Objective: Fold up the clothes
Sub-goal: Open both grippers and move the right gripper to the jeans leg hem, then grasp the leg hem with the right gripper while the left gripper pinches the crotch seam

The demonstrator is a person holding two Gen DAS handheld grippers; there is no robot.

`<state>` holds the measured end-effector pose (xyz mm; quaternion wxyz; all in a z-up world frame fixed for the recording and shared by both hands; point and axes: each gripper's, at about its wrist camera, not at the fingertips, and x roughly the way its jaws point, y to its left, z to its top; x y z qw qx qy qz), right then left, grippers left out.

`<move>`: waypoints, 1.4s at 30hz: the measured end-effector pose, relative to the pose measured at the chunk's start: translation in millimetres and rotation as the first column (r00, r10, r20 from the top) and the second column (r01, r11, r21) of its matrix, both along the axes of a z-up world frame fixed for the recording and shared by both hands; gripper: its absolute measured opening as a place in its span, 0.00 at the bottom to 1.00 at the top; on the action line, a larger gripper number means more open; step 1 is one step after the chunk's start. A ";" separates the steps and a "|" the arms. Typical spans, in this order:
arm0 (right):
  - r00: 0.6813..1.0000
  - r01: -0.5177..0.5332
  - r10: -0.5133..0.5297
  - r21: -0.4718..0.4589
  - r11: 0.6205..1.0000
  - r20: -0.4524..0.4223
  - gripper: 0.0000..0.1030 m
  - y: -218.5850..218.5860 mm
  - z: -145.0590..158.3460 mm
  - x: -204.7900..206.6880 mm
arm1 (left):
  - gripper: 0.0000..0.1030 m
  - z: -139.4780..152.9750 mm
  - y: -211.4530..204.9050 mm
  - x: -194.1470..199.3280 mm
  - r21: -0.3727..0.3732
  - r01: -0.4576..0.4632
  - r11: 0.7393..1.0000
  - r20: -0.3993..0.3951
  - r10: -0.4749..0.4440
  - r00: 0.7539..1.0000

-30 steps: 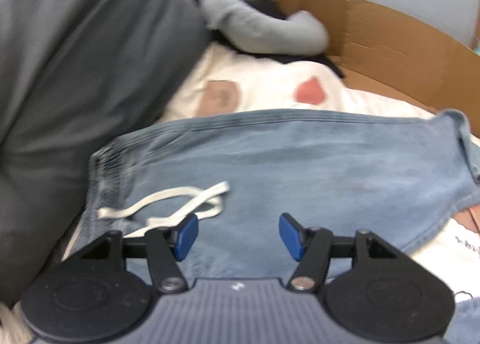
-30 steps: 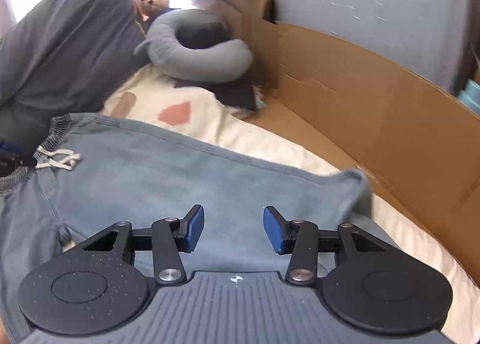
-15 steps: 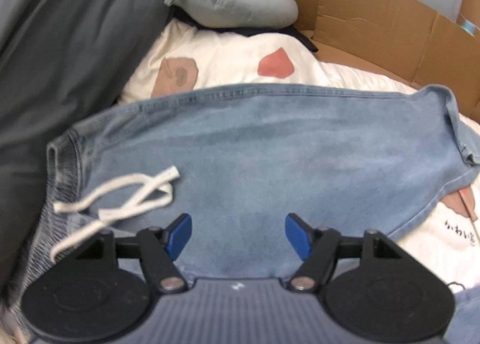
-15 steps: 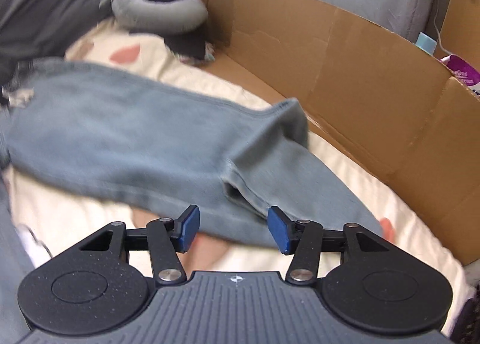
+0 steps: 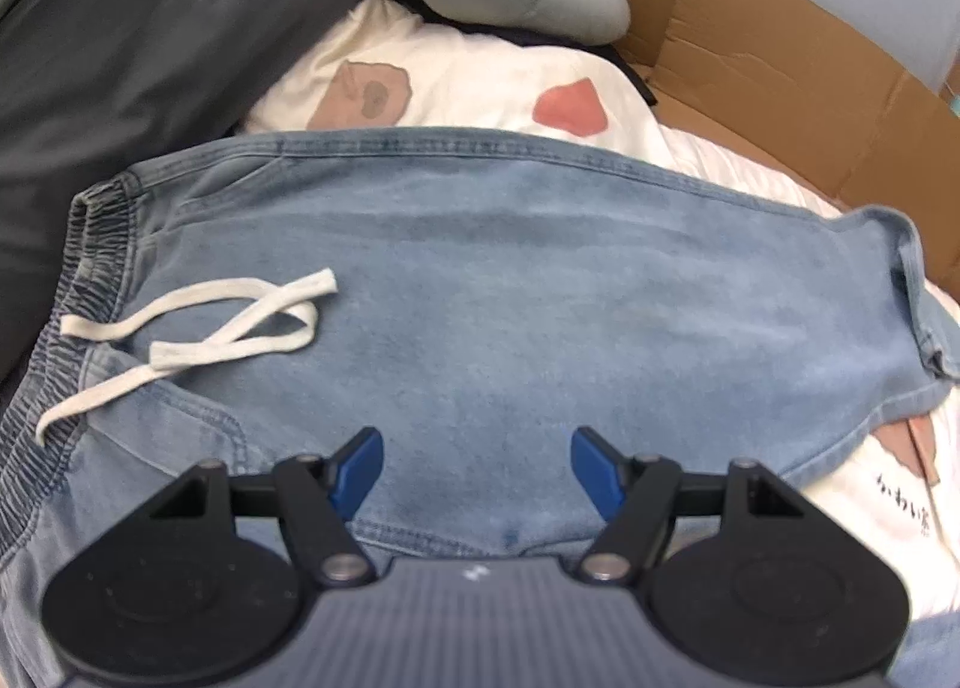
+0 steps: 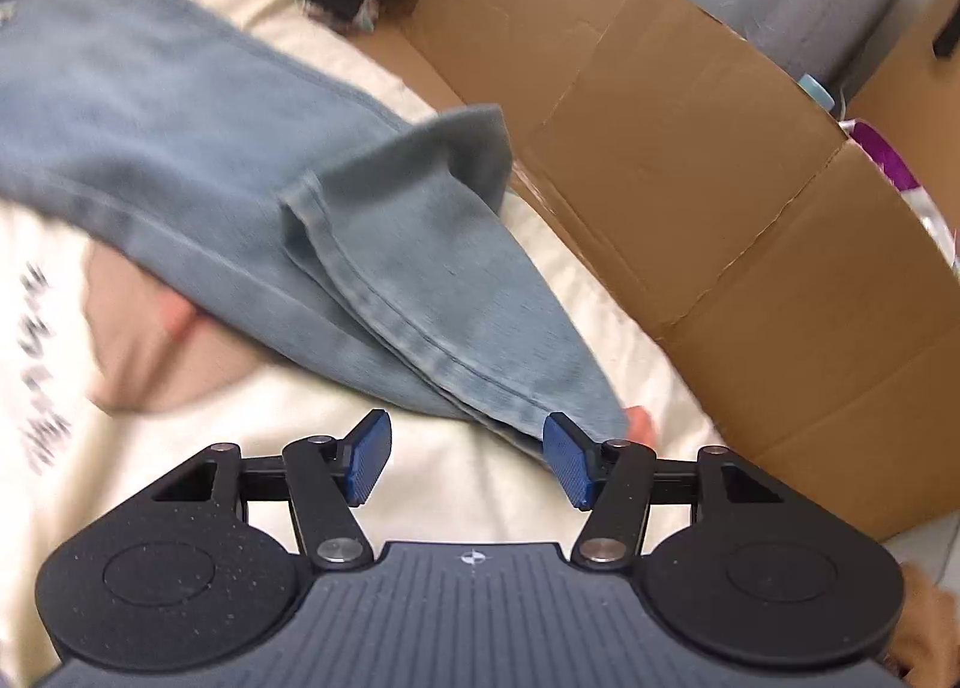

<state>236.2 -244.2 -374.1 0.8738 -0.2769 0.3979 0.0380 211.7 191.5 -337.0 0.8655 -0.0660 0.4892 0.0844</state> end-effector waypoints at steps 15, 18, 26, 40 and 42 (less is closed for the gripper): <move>0.999 -0.035 0.037 -0.211 0.977 0.009 0.71 -13.4 -32.0 30.6 | 0.70 -7.1 20.6 -4.6 -0.030 -0.075 0.997 -0.020 0.074 0.997; 0.999 -0.033 0.035 -0.192 0.981 0.010 0.70 -17.7 -28.8 34.9 | 0.70 -8.6 24.3 -5.2 -0.035 -0.095 0.995 -0.022 0.095 0.995; 0.999 0.000 0.006 -0.140 0.990 0.044 0.35 -30.5 -5.1 36.6 | 0.70 -9.6 24.3 -9.2 -0.026 -0.086 0.996 -0.020 0.086 0.996; 0.991 0.129 -0.130 0.055 0.990 0.028 0.04 -57.2 29.4 61.5 | 0.72 -25.0 -14.0 -29.3 -0.034 0.094 0.995 -0.079 -0.097 0.992; 0.988 0.150 -0.153 0.086 0.985 0.032 0.03 -62.7 42.8 58.9 | 0.74 -33.2 -19.4 -28.7 -0.023 0.116 0.993 -0.106 -0.118 0.987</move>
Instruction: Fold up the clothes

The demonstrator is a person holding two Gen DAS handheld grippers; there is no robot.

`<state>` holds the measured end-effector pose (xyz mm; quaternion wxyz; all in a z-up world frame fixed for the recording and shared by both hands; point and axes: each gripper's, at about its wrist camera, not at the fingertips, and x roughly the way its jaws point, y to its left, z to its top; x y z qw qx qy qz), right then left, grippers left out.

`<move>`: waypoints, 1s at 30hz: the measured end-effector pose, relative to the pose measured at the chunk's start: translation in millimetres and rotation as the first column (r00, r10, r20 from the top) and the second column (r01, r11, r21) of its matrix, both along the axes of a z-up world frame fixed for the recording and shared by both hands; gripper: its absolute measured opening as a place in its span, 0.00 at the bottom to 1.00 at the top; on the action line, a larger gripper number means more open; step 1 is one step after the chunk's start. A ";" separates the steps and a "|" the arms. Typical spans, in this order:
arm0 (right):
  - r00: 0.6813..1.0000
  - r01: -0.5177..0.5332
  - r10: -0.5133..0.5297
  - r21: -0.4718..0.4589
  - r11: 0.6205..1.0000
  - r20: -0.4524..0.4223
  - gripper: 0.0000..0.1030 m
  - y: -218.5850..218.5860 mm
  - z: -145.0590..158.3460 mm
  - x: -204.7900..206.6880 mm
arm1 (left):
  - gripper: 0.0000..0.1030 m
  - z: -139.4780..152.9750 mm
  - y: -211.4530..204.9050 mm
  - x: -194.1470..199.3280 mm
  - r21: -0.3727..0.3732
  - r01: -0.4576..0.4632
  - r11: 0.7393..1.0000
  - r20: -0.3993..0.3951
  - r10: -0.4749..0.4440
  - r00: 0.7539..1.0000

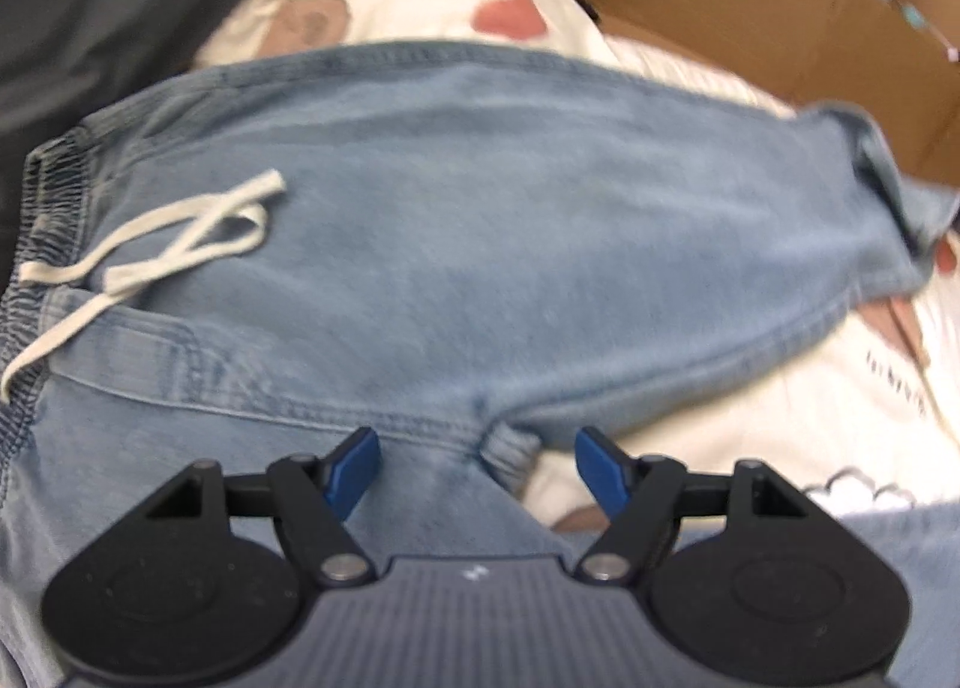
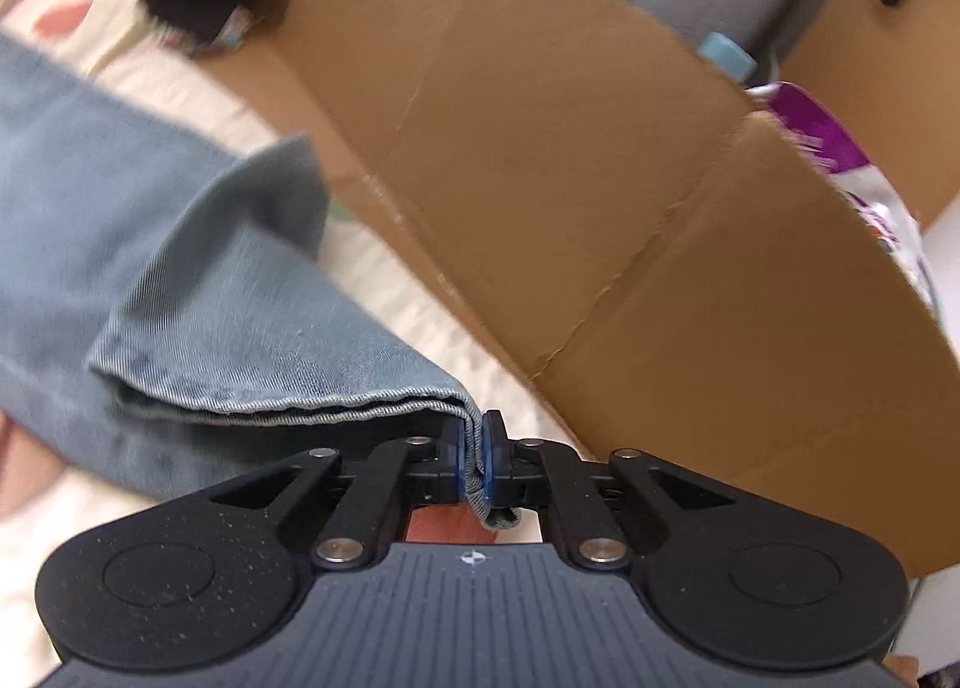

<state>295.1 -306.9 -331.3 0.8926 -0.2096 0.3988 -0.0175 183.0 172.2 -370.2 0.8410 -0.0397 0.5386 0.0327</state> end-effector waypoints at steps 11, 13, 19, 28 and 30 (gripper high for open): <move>0.993 0.113 -0.114 0.062 0.992 0.011 0.02 -32.6 62.2 -10.4 | 0.72 -12.5 4.5 3.3 0.084 -0.002 0.996 -0.026 0.004 1.000; 0.989 0.145 -0.145 0.061 0.988 0.008 0.02 -39.4 67.3 -13.3 | 0.63 -7.8 5.4 1.0 0.084 0.005 0.996 -0.019 -0.004 1.000; 0.980 0.199 -0.199 0.054 0.978 -0.019 0.02 -52.4 82.2 -20.4 | 0.43 11.2 5.6 -5.6 0.093 0.031 0.995 0.005 -0.031 0.999; 0.967 0.245 -0.239 0.073 0.967 -0.083 0.02 -63.8 100.8 -40.0 | 0.27 24.6 9.4 -4.8 0.079 0.062 0.995 0.011 -0.064 0.998; 0.961 0.260 -0.251 0.074 0.963 -0.112 0.02 -66.8 95.2 -44.4 | 0.26 24.3 9.8 -5.0 0.086 0.077 0.993 0.007 -0.077 0.997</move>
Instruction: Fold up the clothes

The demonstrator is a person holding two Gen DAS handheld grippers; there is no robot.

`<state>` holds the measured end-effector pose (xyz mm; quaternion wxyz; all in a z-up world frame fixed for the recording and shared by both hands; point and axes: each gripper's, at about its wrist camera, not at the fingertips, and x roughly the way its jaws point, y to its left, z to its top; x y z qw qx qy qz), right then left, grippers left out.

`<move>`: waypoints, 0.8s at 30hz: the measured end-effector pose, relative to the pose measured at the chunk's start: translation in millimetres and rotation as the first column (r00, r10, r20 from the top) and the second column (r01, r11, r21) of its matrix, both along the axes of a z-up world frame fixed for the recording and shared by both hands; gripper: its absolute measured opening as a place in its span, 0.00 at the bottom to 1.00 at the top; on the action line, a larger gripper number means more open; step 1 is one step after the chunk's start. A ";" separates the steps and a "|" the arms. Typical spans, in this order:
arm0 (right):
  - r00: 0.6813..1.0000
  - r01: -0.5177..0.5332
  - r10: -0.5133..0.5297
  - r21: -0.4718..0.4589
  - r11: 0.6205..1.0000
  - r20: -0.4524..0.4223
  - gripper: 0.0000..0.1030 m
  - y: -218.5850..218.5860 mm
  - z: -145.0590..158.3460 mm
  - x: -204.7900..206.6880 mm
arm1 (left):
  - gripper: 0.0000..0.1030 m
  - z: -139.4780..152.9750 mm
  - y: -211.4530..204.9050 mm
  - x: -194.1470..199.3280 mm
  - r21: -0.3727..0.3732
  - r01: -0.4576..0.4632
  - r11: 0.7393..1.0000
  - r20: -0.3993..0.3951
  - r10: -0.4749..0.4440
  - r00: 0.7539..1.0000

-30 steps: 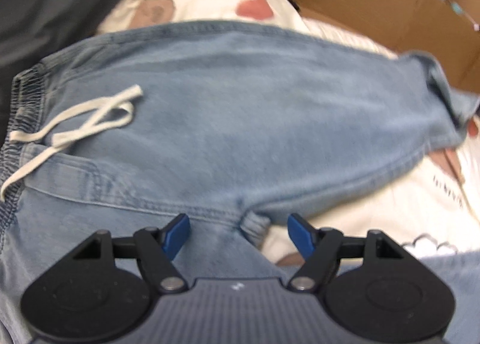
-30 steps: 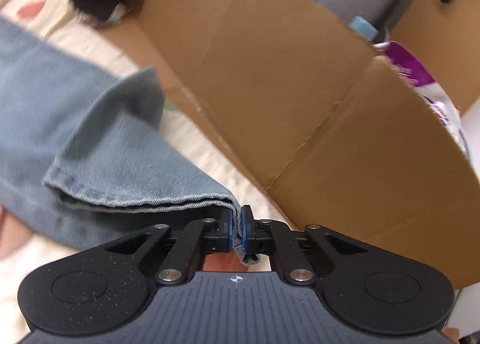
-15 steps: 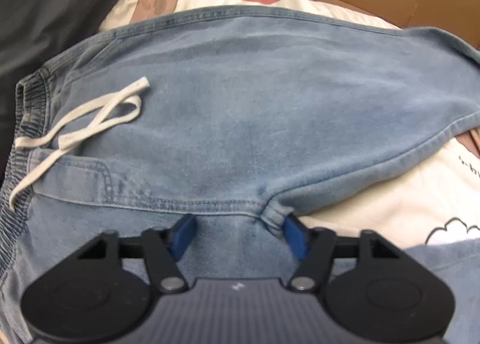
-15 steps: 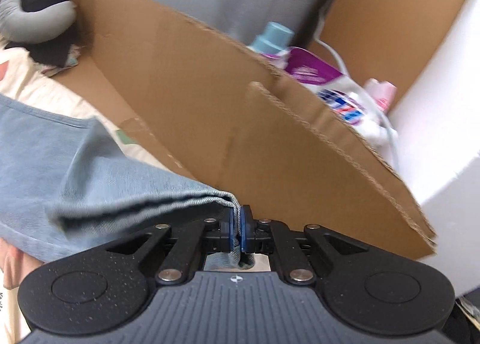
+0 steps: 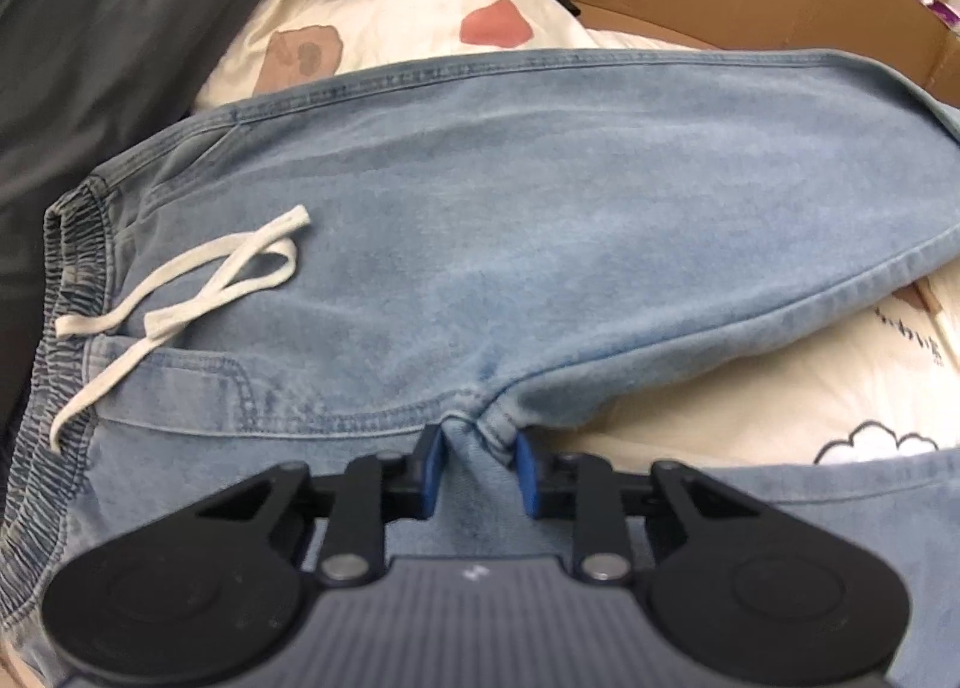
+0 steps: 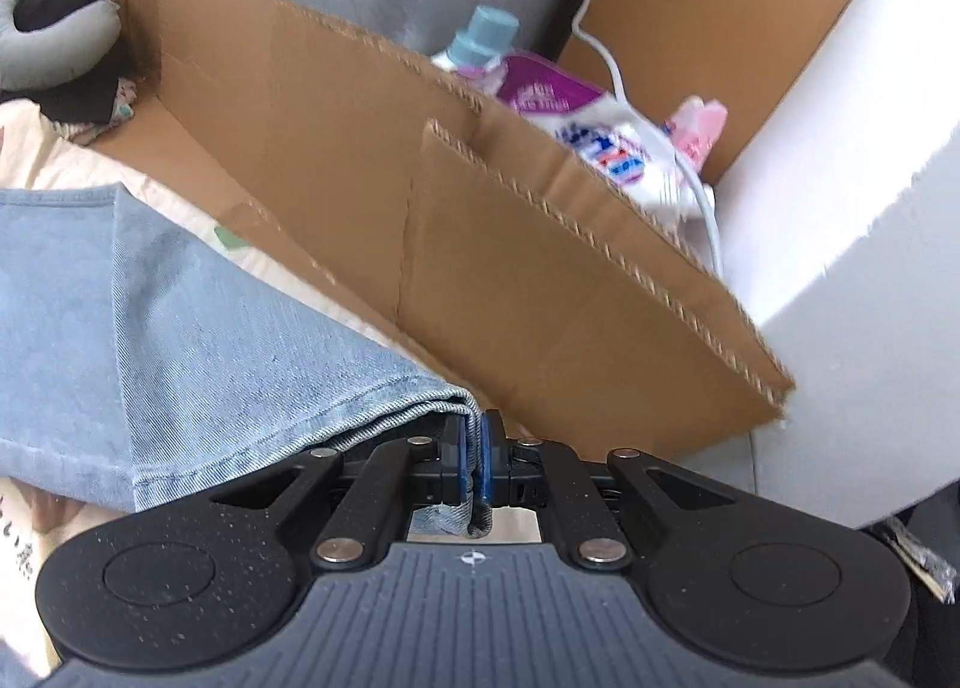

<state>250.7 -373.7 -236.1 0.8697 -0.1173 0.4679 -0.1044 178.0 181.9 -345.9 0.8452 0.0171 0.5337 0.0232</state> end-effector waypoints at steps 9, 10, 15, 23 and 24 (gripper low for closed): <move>0.990 0.066 -0.057 0.068 0.996 -0.132 0.04 -12.2 -81.4 4.0 | 0.31 -0.1 7.8 4.6 -0.074 0.011 0.997 -0.007 -0.012 1.000; 0.989 0.069 -0.058 0.073 0.995 -0.136 0.06 -12.3 -87.2 5.0 | 0.34 2.8 8.7 4.0 -0.084 0.009 0.996 0.005 -0.009 1.000; 0.991 0.069 -0.063 0.046 0.997 -0.116 0.23 -9.8 -86.3 -0.7 | 0.42 15.6 10.5 4.9 -0.136 -0.011 0.991 0.048 0.018 0.999; 0.999 0.003 0.002 0.101 0.995 -0.043 0.33 15.0 -69.8 -17.1 | 0.50 22.3 3.7 14.8 -0.130 -0.007 0.992 0.086 0.018 0.996; 0.999 -0.018 0.022 0.112 0.994 -0.037 0.35 22.3 -69.9 -19.8 | 0.53 22.6 3.8 15.8 -0.128 -0.009 0.992 0.088 0.021 0.996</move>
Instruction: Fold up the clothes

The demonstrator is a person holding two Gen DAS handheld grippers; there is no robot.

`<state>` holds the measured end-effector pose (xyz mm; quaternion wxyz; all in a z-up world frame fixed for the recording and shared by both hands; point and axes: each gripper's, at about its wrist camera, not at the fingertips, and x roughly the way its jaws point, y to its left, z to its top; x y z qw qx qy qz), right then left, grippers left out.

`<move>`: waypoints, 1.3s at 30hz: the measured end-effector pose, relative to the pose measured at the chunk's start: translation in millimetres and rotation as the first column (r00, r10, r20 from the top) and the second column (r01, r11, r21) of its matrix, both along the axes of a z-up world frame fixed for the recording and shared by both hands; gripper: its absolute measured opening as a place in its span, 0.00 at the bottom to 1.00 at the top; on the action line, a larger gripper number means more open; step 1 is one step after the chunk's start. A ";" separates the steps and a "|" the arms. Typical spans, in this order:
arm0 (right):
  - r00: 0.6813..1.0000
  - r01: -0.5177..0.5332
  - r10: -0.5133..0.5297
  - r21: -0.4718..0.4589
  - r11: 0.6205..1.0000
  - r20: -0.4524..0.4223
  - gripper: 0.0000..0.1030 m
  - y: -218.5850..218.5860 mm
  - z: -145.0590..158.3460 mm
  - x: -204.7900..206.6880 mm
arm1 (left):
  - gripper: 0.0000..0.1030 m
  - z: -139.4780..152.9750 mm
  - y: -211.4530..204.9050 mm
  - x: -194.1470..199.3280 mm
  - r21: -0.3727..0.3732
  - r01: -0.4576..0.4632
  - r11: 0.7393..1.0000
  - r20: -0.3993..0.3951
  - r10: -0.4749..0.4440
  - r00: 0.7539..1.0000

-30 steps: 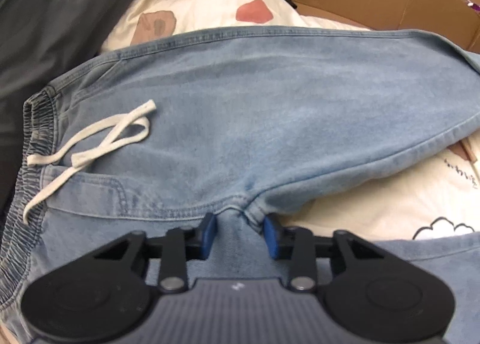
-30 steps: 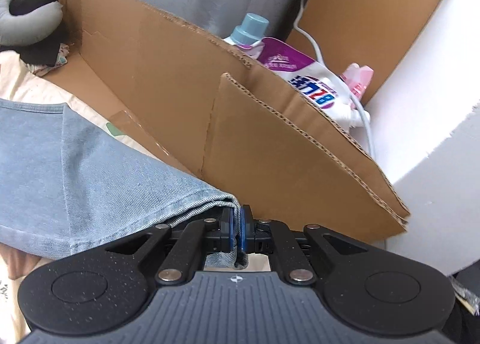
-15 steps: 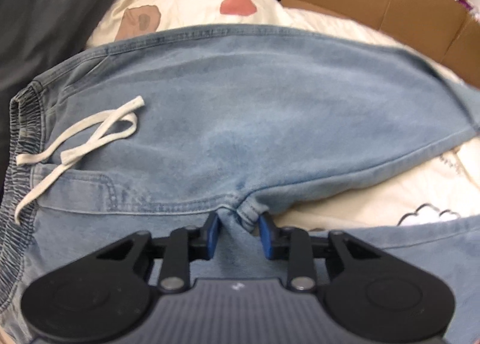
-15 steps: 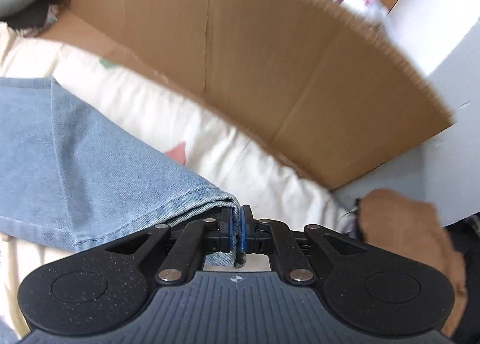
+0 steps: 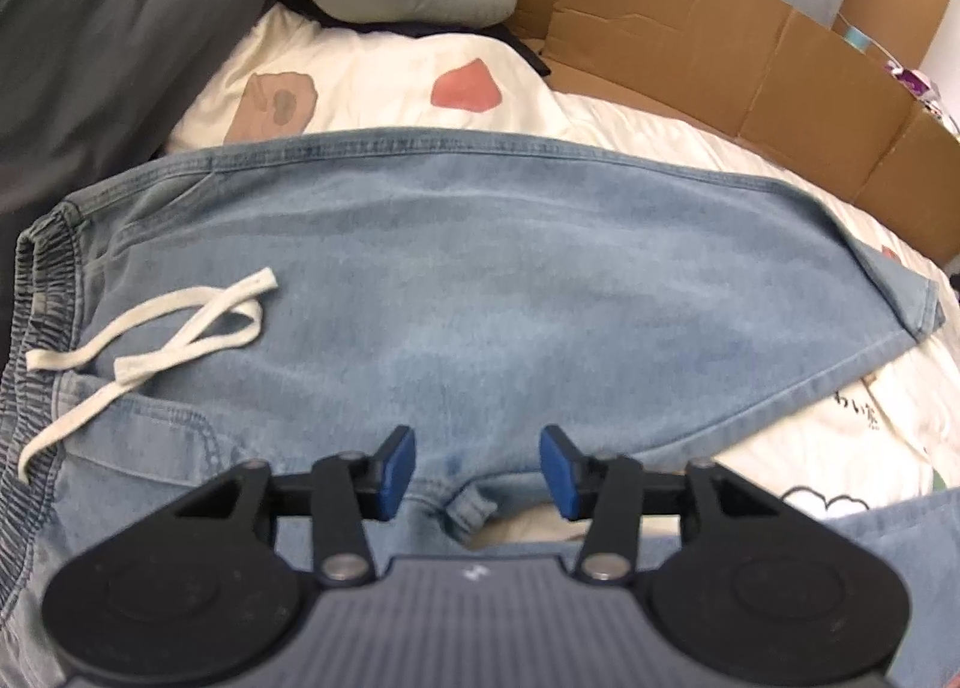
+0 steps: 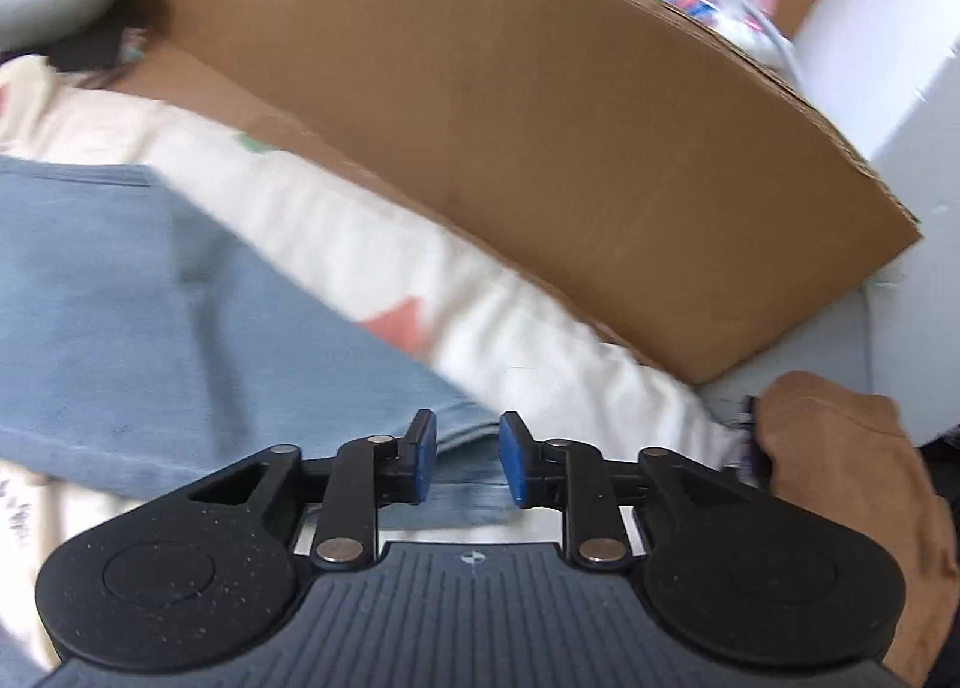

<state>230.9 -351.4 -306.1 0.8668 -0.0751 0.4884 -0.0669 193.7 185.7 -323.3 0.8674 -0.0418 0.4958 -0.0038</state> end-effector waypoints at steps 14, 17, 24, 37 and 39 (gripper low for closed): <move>0.982 -0.182 0.183 0.026 0.983 -0.055 0.48 68.1 -39.6 -12.9 | 0.61 0.0 7.0 4.8 0.007 -0.043 0.999 0.009 0.043 0.999; 0.975 -0.203 0.203 0.012 0.979 -0.086 0.48 72.7 -51.8 -11.3 | 0.61 -0.4 8.0 4.6 0.010 -0.046 0.999 0.009 0.046 0.999; 0.966 -0.253 0.248 -0.052 0.966 -0.078 0.11 72.9 -49.7 -4.1 | 0.61 -0.2 10.4 4.9 0.018 -0.053 0.998 0.014 0.053 0.999; 0.974 -0.207 0.222 -0.253 0.945 0.032 0.09 34.6 -7.2 56.6 | 0.61 2.6 16.9 23.7 0.047 -0.055 0.997 0.046 0.052 0.998; 0.974 -0.201 0.222 -0.275 0.940 0.046 0.09 28.4 -7.0 67.9 | 0.61 2.7 19.0 26.5 0.052 -0.058 0.997 0.050 0.056 0.997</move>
